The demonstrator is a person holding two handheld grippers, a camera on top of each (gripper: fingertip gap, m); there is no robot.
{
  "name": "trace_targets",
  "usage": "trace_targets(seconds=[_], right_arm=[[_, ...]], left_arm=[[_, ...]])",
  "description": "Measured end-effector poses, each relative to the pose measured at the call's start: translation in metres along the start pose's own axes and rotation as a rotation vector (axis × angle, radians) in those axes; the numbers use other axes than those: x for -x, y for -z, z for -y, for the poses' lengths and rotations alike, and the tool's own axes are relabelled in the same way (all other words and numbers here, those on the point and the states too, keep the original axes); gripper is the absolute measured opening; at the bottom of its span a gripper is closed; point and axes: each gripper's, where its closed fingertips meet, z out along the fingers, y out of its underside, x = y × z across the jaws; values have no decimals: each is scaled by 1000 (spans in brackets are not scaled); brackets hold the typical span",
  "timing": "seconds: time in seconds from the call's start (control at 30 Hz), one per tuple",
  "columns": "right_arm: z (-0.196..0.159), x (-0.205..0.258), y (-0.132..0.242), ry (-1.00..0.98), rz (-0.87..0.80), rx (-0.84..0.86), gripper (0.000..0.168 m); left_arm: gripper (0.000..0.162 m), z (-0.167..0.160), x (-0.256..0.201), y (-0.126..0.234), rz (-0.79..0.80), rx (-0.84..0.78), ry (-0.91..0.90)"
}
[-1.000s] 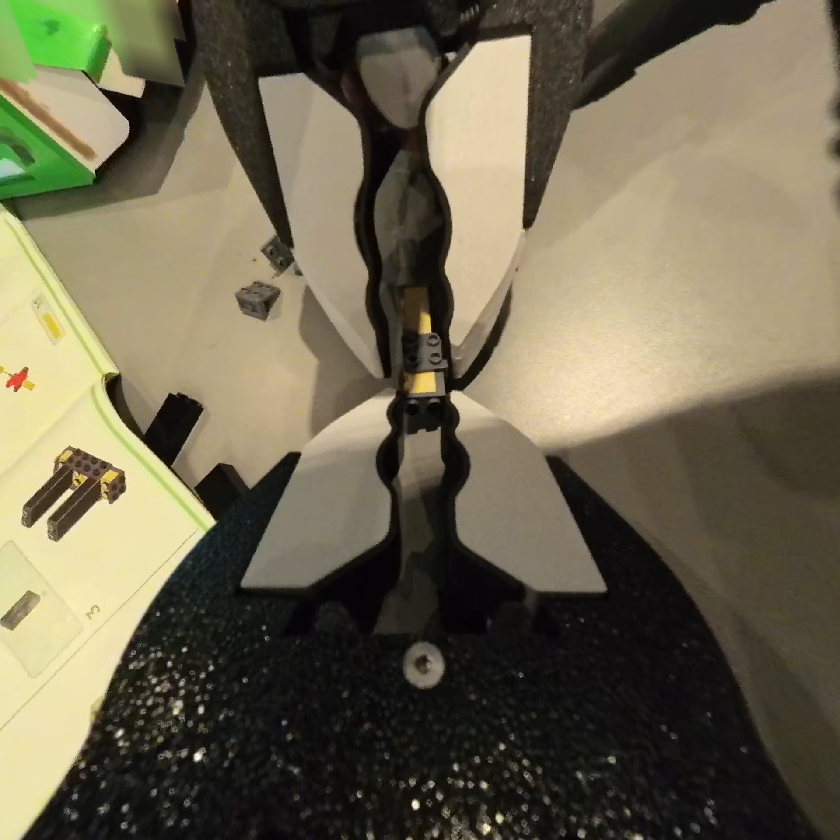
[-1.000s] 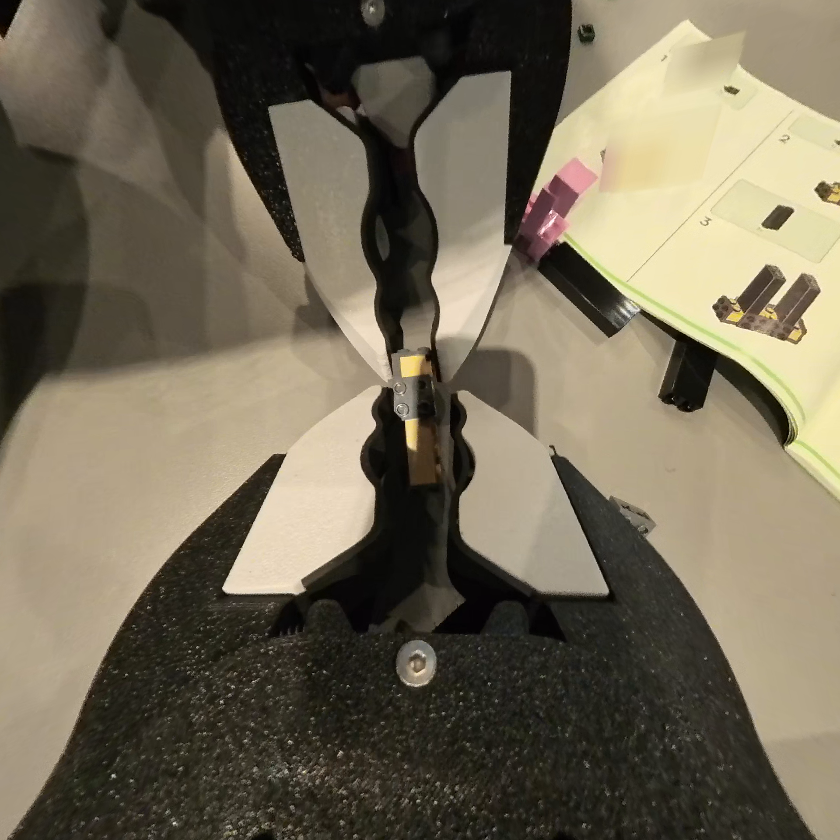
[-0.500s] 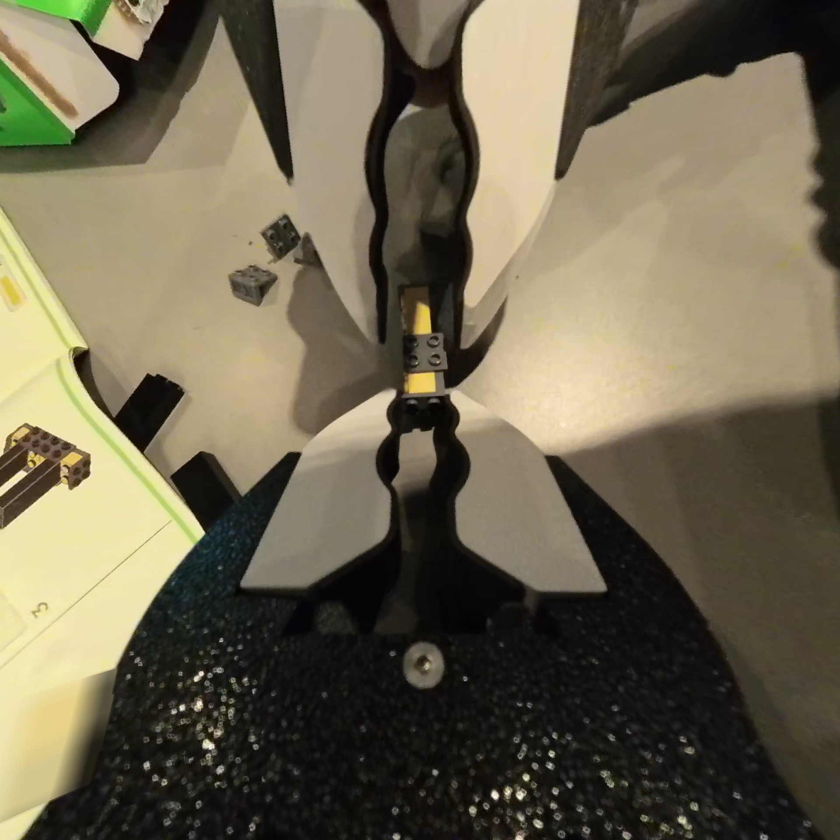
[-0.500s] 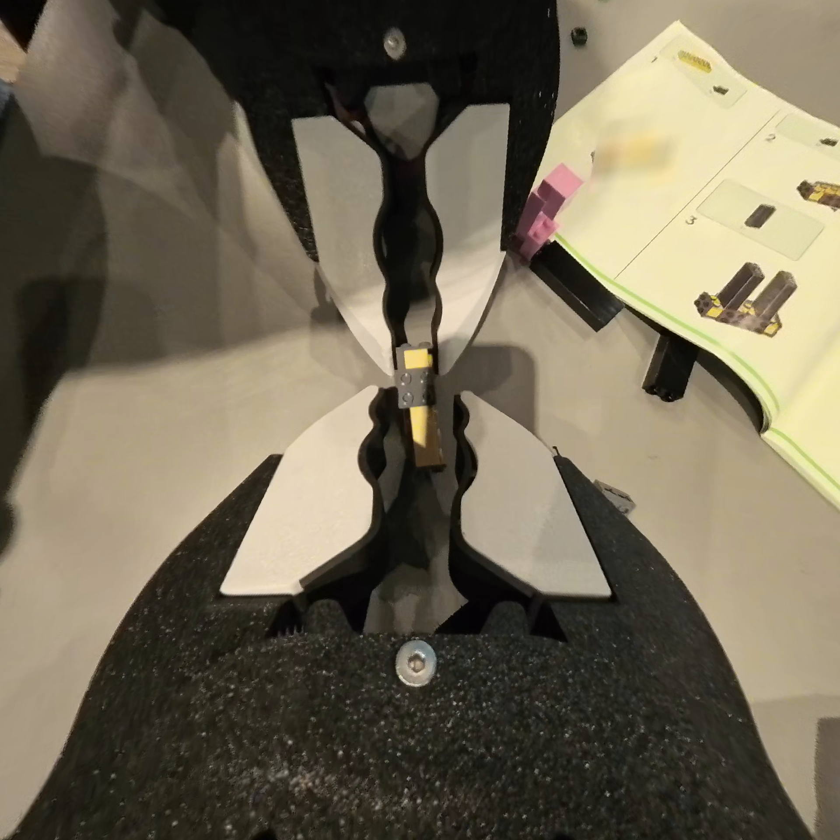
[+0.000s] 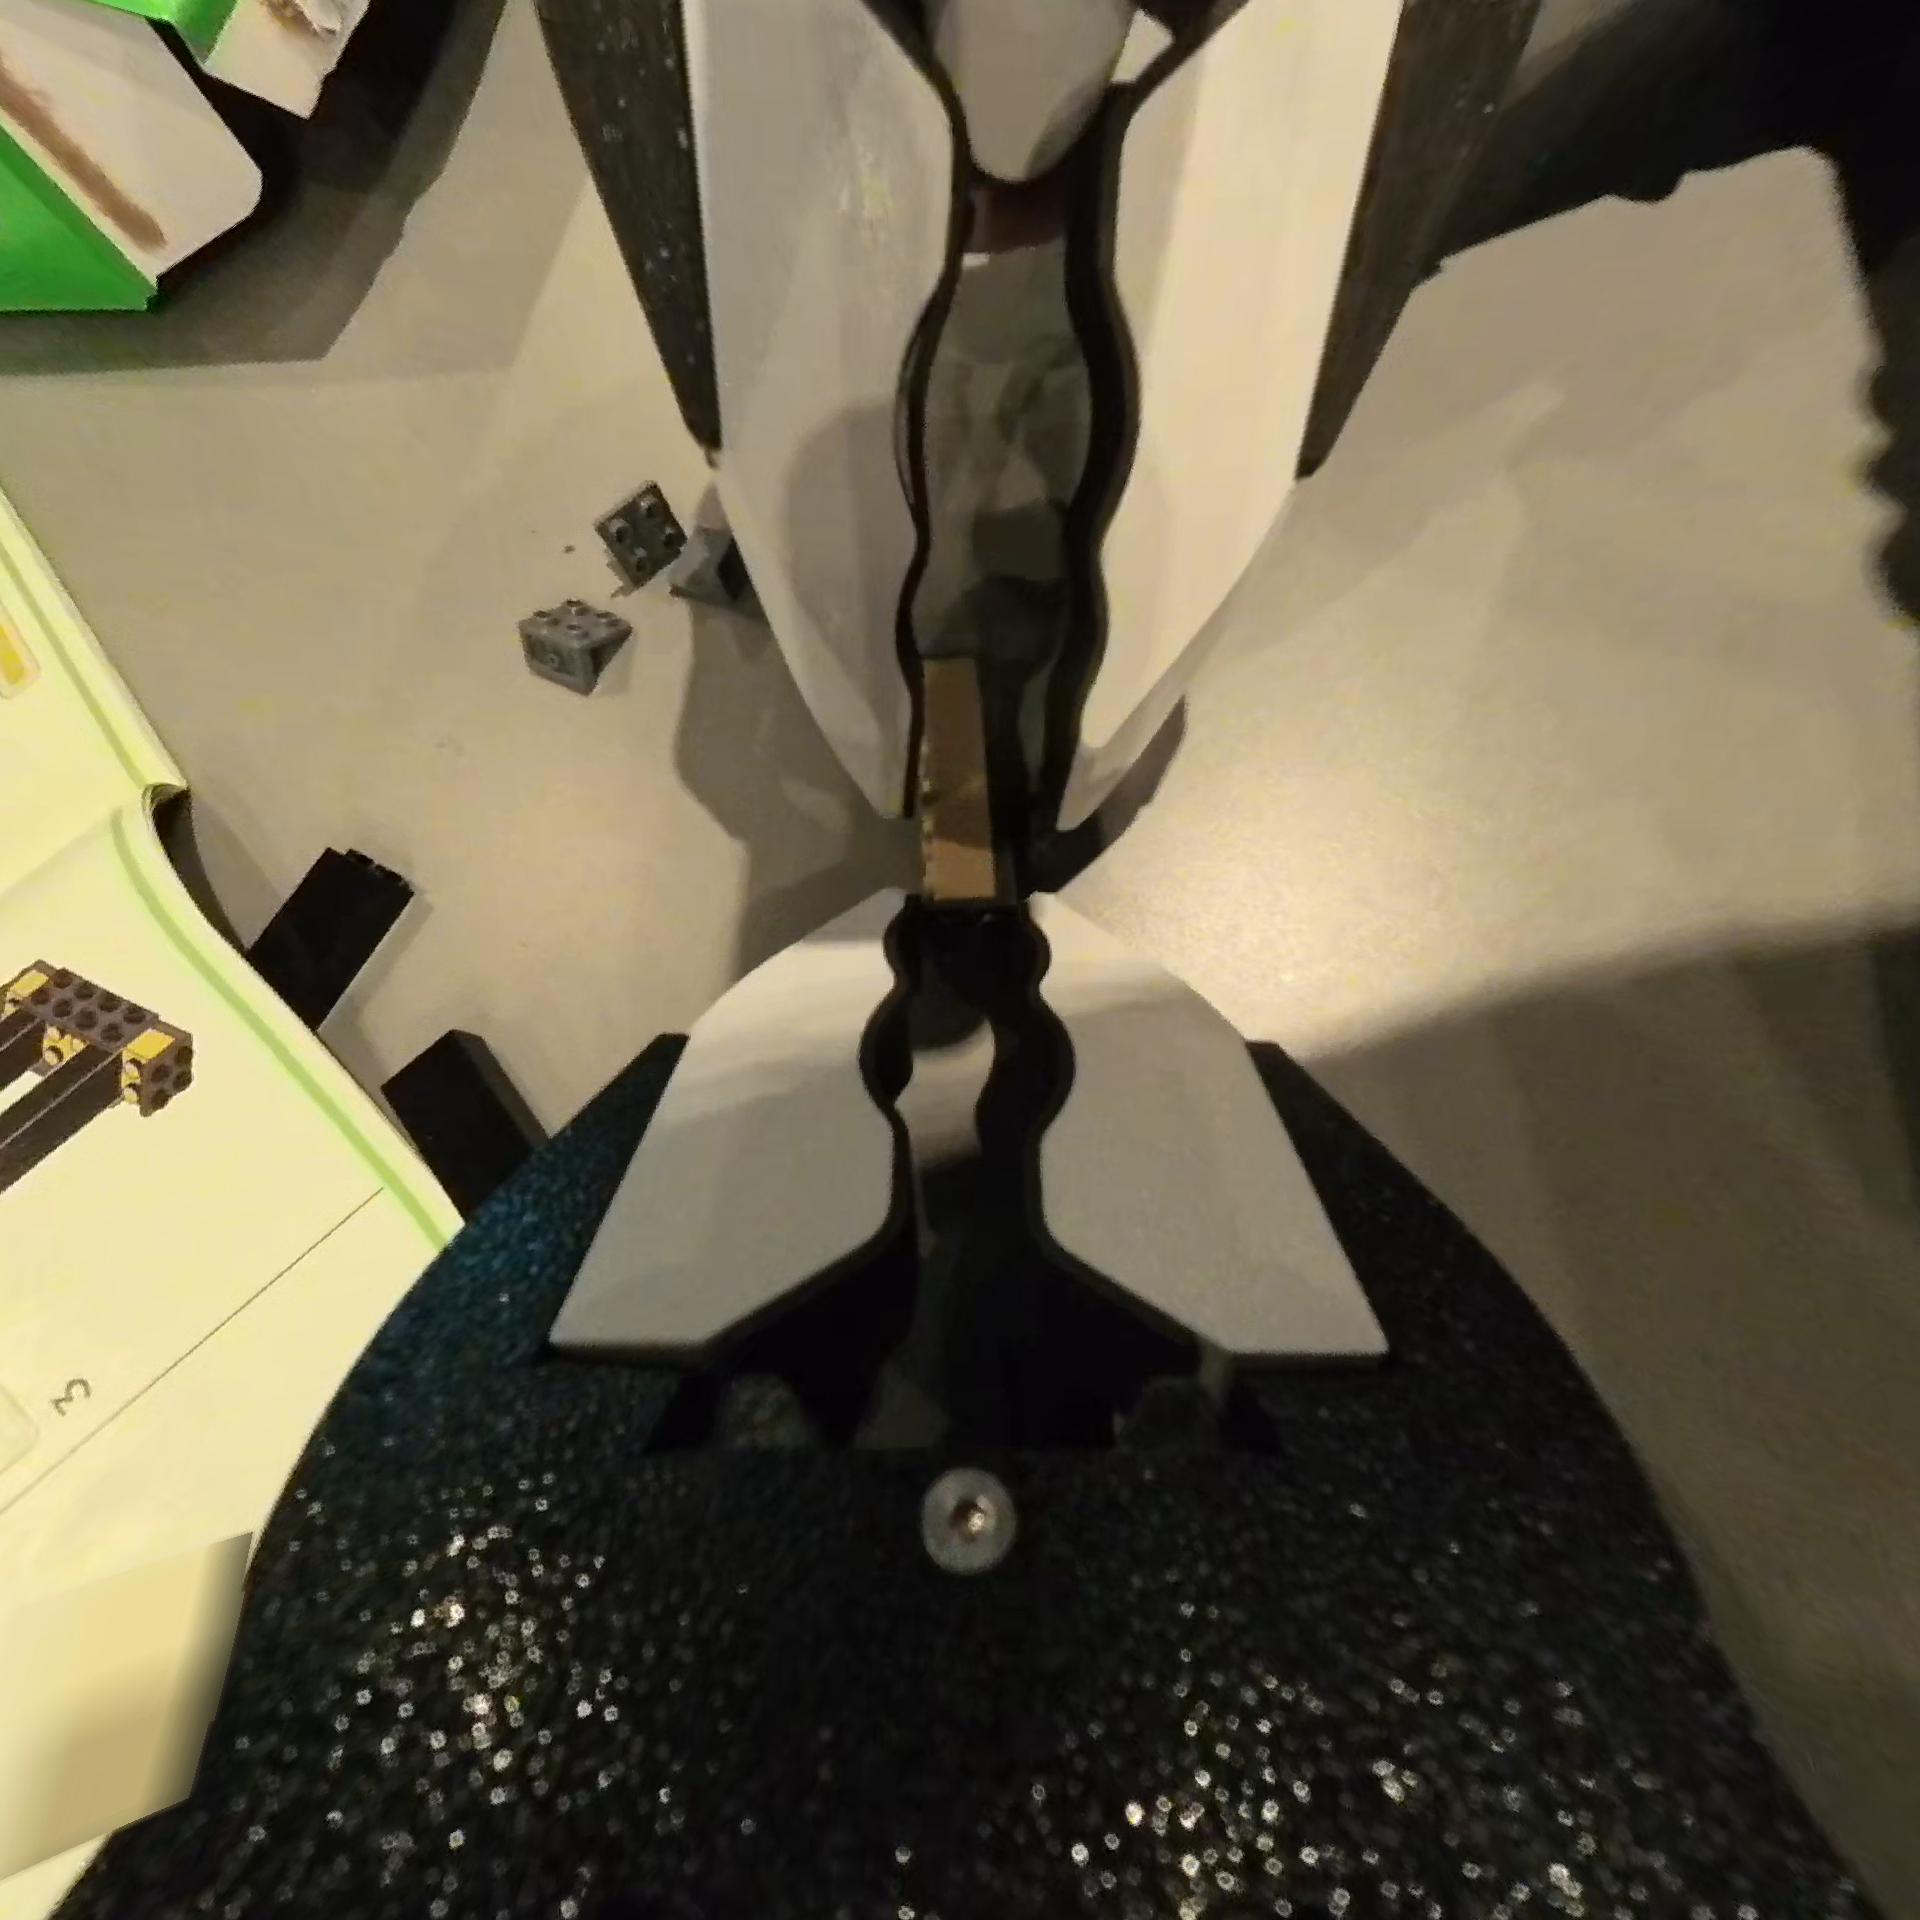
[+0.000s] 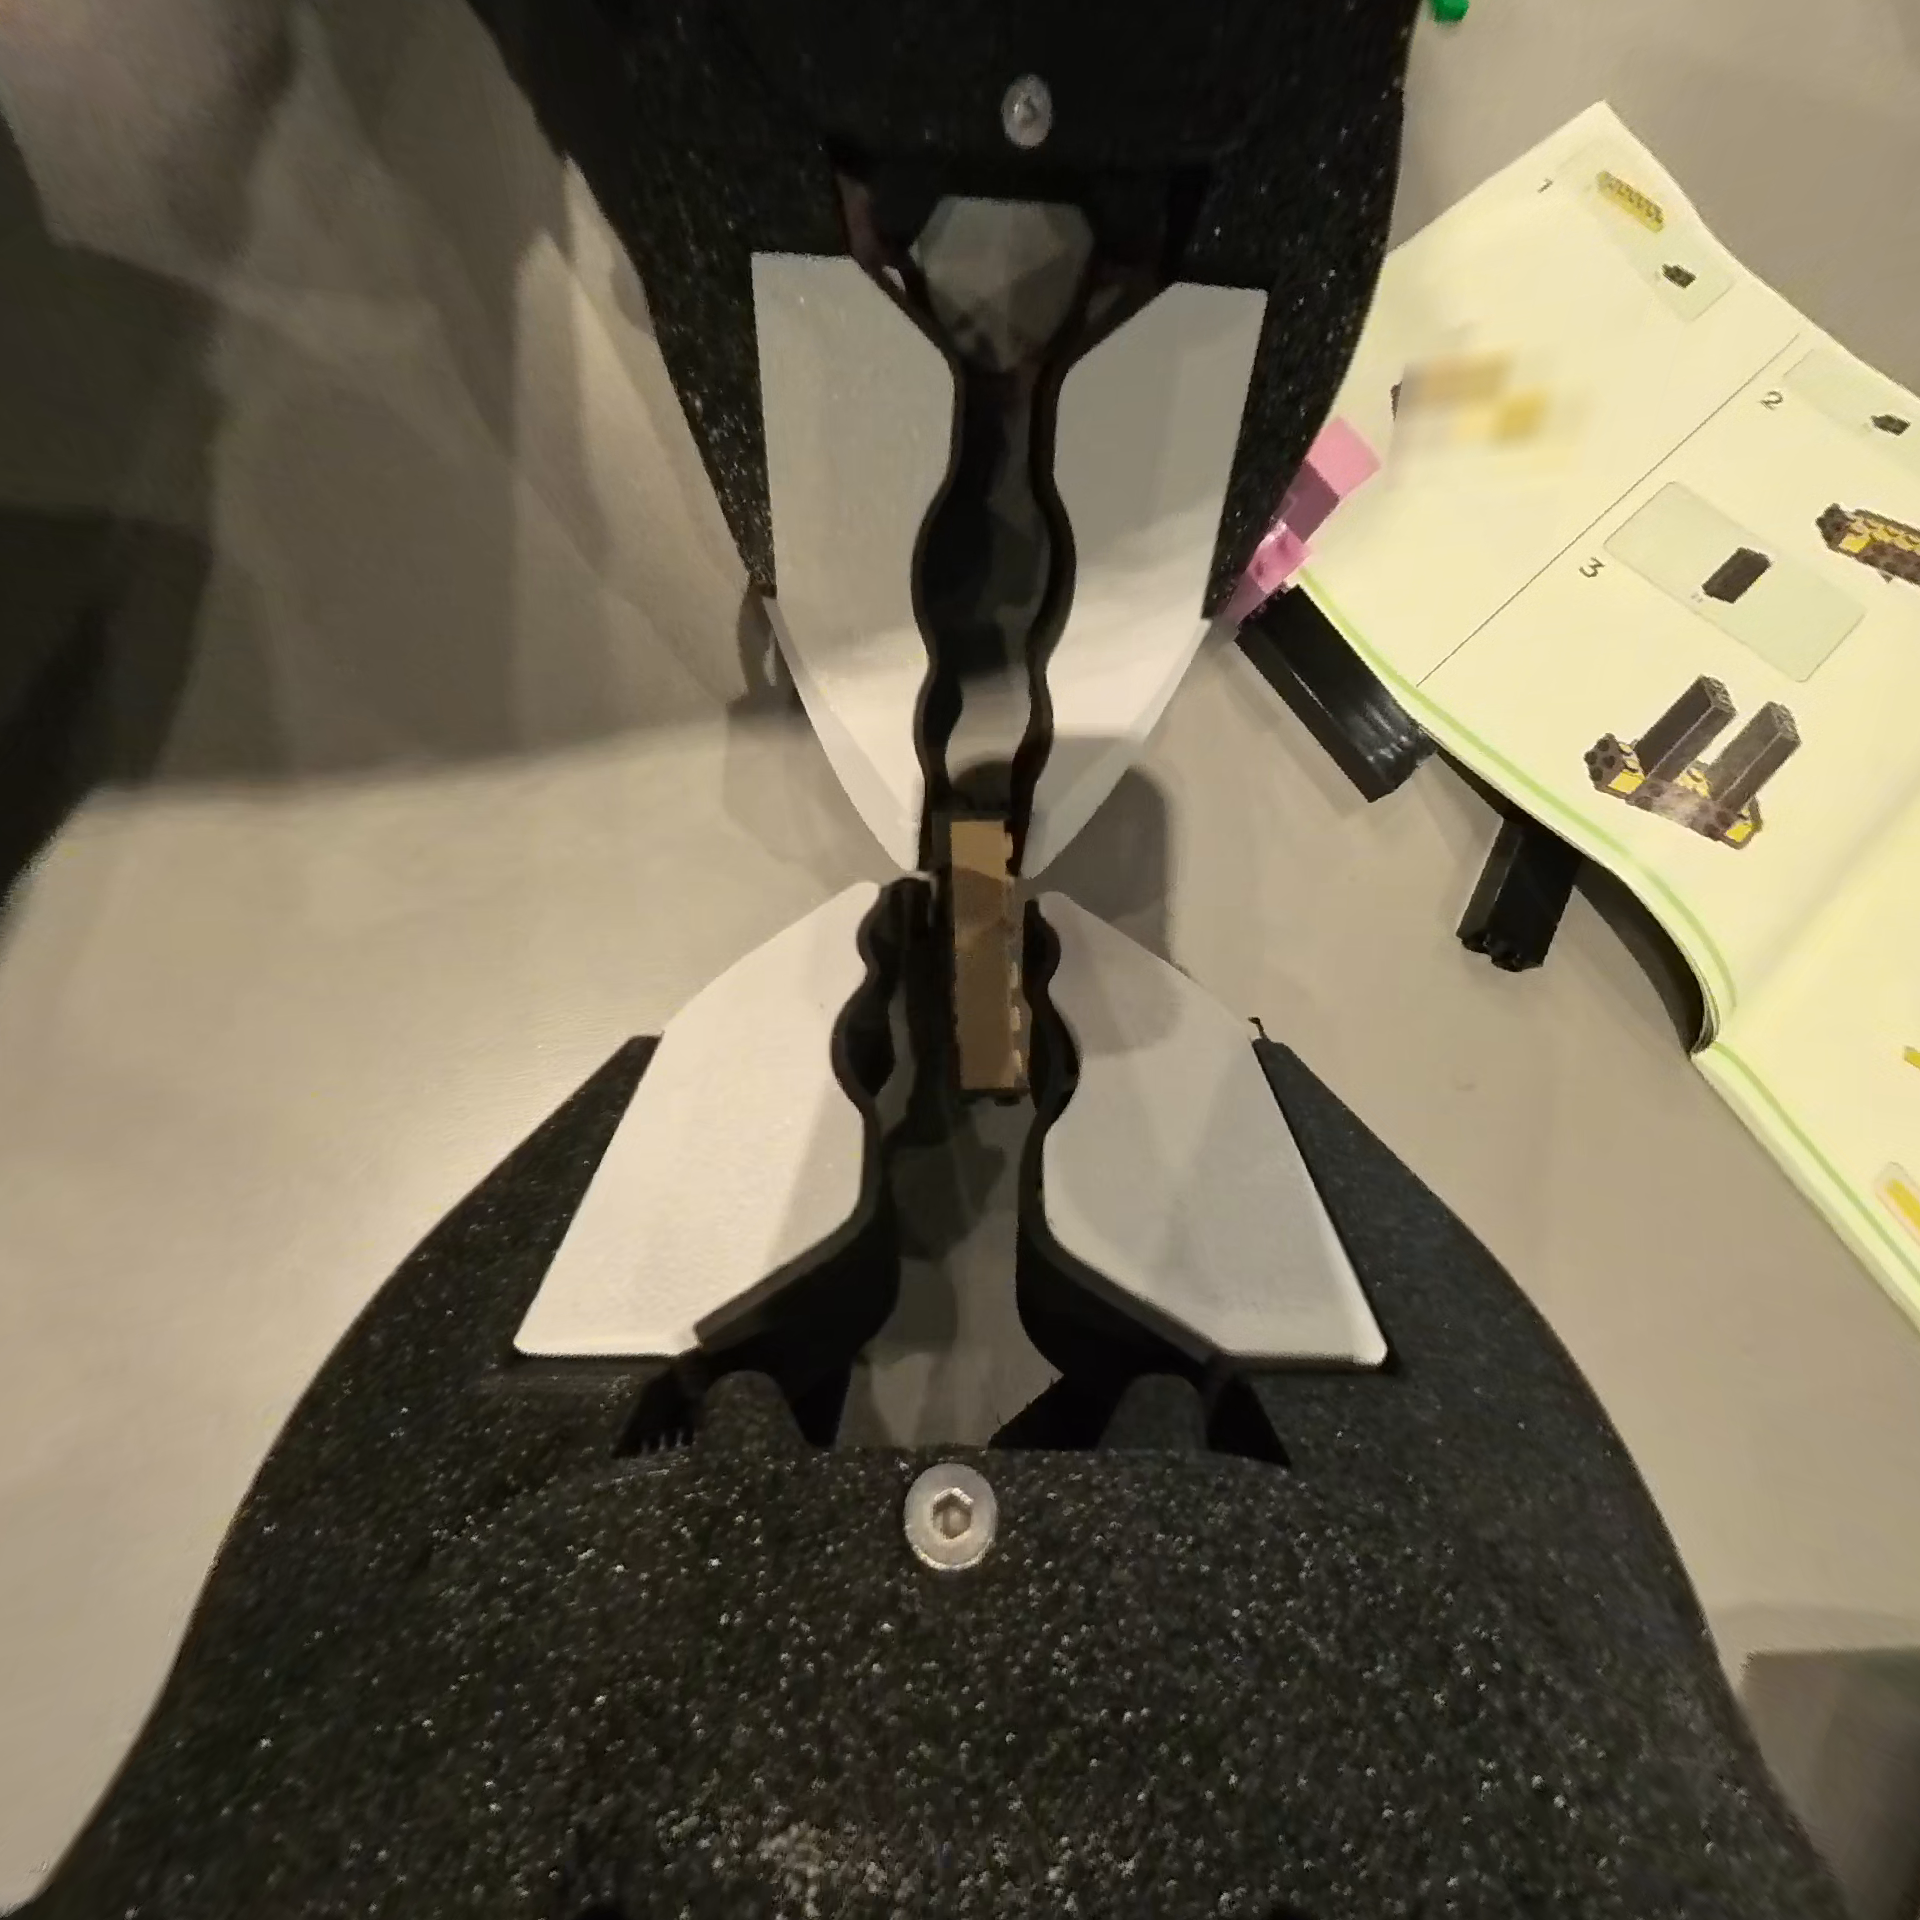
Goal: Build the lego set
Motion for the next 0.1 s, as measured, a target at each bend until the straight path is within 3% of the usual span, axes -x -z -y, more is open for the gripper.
trace_targets(seconds=[0.1], right_arm=[[-1,0,-2,7,-6,15,22]], left_arm=[[16,0,0,0,1,0,-2]])
